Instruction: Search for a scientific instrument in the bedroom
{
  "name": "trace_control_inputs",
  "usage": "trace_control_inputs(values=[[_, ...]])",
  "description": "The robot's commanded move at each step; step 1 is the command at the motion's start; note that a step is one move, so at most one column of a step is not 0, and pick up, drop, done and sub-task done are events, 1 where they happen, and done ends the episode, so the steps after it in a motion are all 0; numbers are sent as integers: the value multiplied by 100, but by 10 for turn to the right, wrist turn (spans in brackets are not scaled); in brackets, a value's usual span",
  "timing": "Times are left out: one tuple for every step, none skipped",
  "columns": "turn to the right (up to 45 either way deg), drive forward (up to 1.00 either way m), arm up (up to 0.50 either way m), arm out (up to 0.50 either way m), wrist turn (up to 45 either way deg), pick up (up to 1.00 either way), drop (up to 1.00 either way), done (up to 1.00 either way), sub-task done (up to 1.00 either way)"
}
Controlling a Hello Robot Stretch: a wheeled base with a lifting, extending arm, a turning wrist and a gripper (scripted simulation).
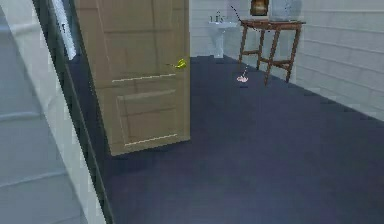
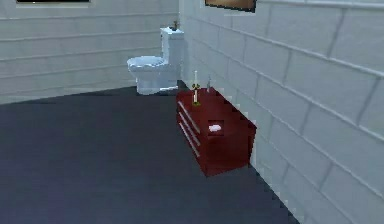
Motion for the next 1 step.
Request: trace_control_inputs(values=[[0,100,0,0,0,0,0,0,0]])
